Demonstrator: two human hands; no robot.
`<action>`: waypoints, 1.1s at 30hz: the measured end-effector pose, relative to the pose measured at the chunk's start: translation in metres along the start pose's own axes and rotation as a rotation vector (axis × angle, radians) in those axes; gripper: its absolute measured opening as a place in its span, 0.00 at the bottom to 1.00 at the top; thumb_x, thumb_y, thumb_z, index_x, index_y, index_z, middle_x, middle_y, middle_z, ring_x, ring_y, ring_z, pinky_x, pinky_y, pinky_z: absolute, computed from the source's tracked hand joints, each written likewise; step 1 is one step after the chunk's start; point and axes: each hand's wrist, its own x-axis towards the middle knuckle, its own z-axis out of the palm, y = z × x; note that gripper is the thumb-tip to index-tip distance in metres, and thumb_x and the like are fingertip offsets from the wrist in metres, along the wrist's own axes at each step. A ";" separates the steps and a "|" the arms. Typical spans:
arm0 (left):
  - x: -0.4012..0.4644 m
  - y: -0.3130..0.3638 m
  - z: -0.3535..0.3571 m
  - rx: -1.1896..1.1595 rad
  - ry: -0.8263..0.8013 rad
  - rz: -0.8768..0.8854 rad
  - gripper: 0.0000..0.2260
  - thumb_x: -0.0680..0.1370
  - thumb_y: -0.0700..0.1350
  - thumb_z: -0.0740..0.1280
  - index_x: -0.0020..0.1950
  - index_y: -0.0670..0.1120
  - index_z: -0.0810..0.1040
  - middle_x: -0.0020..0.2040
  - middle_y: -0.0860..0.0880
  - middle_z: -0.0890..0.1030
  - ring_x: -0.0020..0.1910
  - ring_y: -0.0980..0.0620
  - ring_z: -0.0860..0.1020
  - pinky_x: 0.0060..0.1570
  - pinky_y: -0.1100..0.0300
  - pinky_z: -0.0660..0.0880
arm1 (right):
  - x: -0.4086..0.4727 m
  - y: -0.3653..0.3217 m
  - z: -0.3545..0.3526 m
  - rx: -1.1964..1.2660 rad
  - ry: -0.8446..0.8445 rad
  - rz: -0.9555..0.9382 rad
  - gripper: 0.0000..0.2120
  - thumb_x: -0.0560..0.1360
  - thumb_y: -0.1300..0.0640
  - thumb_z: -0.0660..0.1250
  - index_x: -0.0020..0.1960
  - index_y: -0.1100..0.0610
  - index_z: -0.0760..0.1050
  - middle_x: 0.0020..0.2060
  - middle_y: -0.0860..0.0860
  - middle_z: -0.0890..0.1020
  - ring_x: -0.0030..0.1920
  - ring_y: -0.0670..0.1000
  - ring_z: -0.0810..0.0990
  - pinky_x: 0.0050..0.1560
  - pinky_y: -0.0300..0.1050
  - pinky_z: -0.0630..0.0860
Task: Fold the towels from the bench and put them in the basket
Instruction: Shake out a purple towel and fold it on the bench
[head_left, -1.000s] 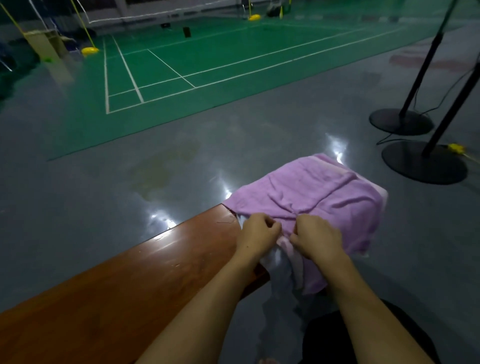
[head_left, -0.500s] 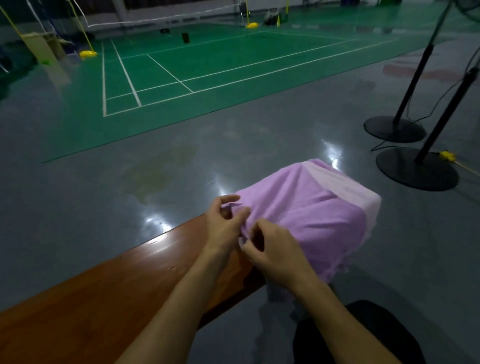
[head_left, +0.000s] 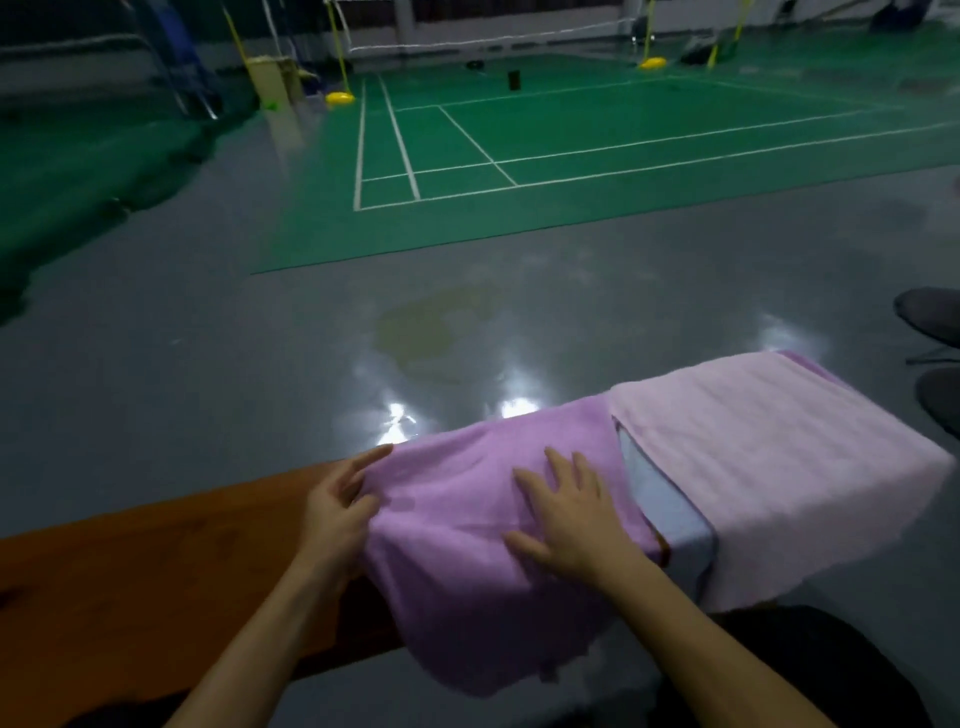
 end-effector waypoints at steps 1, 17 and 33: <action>-0.007 -0.005 -0.021 -0.034 0.033 -0.009 0.28 0.75 0.22 0.65 0.63 0.50 0.83 0.57 0.51 0.87 0.56 0.52 0.86 0.54 0.54 0.84 | 0.004 -0.012 0.007 -0.010 -0.046 -0.038 0.50 0.66 0.22 0.40 0.84 0.41 0.49 0.84 0.60 0.46 0.82 0.71 0.44 0.80 0.69 0.44; -0.026 -0.063 -0.137 1.014 0.464 0.034 0.08 0.80 0.50 0.69 0.59 0.53 0.82 0.54 0.48 0.78 0.47 0.49 0.77 0.41 0.56 0.75 | 0.033 -0.131 0.046 -0.085 0.061 -0.209 0.44 0.76 0.20 0.40 0.85 0.43 0.45 0.85 0.56 0.39 0.83 0.64 0.34 0.80 0.69 0.35; -0.026 -0.078 -0.140 1.343 0.255 0.162 0.28 0.81 0.66 0.54 0.70 0.51 0.79 0.73 0.45 0.77 0.70 0.42 0.74 0.66 0.43 0.72 | 0.017 -0.064 0.011 0.022 0.050 0.031 0.31 0.82 0.33 0.57 0.80 0.46 0.62 0.81 0.54 0.62 0.80 0.60 0.59 0.78 0.60 0.62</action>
